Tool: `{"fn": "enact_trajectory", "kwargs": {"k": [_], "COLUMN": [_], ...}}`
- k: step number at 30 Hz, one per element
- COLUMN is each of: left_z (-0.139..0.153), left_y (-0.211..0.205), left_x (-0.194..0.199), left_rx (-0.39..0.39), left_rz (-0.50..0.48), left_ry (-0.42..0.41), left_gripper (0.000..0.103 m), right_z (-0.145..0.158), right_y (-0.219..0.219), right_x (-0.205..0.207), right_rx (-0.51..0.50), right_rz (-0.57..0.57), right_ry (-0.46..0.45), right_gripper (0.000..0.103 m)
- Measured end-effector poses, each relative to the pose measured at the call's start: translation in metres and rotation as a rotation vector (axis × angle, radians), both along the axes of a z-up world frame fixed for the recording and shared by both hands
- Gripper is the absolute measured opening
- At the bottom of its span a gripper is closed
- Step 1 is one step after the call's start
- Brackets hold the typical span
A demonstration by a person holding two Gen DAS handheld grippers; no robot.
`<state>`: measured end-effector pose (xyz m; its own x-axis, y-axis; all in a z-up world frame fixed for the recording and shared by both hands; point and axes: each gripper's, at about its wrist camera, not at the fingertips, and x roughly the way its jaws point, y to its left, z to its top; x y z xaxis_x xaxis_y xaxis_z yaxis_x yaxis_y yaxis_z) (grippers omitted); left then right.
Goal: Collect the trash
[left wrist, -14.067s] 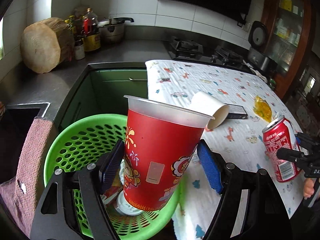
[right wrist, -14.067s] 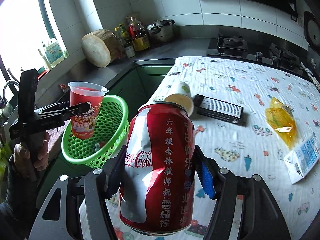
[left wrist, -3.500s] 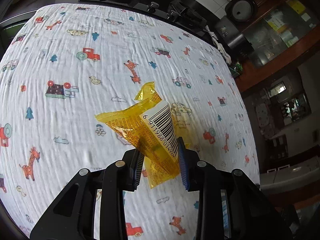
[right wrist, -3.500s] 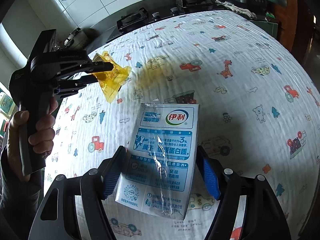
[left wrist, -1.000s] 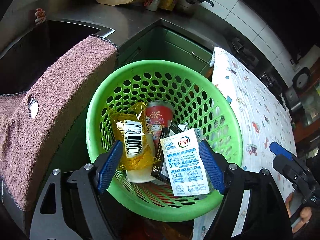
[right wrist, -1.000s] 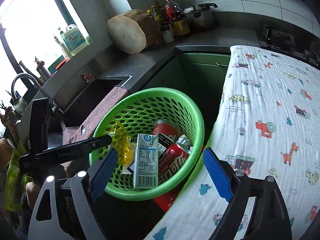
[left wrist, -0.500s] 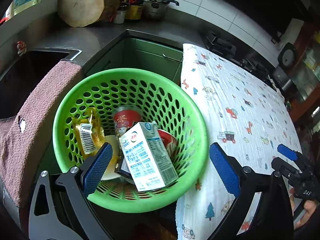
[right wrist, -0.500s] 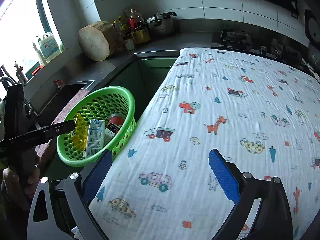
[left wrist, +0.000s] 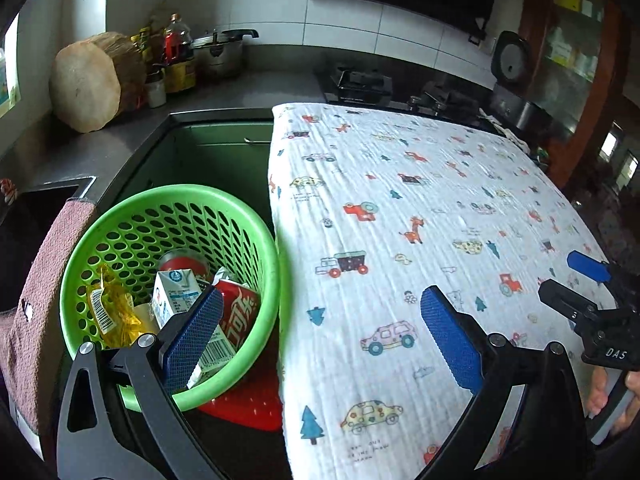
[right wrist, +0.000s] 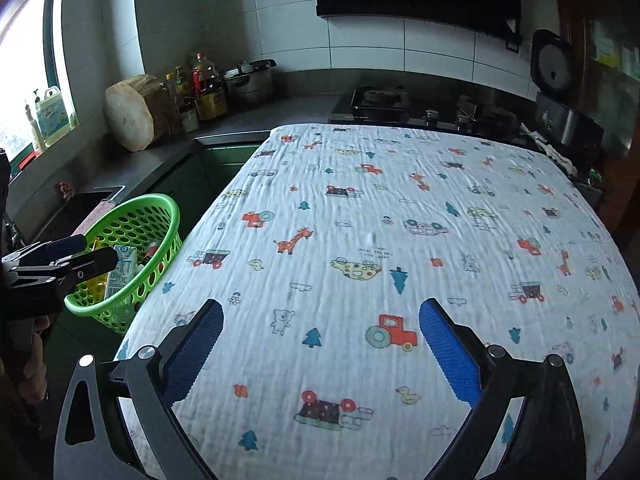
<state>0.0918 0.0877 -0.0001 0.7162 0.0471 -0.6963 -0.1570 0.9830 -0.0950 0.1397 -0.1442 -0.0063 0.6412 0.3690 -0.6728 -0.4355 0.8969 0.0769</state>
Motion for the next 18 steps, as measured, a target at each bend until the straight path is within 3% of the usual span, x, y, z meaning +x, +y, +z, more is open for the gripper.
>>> {"fn": "enact_trajectory", "kwargs": {"k": [6, 18], "left_z": [0.01, 0.011], "left_y": [-0.038, -0.085], "left_x": [-0.006, -0.025], "left_rx": [0.094, 0.149], "left_rz": [-0.042, -0.082], "left_ry": [-0.039, -0.101], "left_gripper": [0.098, 0.098], "right_z": [0.005, 0.008], "right_y": [-0.027, -0.063], "right_x": [-0.016, -0.049], "right_rx": [0.021, 0.012], "right_rz": [-0.057, -0.145], "right_ry": [-0.023, -0.076], "right_gripper": [0.096, 0.096]}}
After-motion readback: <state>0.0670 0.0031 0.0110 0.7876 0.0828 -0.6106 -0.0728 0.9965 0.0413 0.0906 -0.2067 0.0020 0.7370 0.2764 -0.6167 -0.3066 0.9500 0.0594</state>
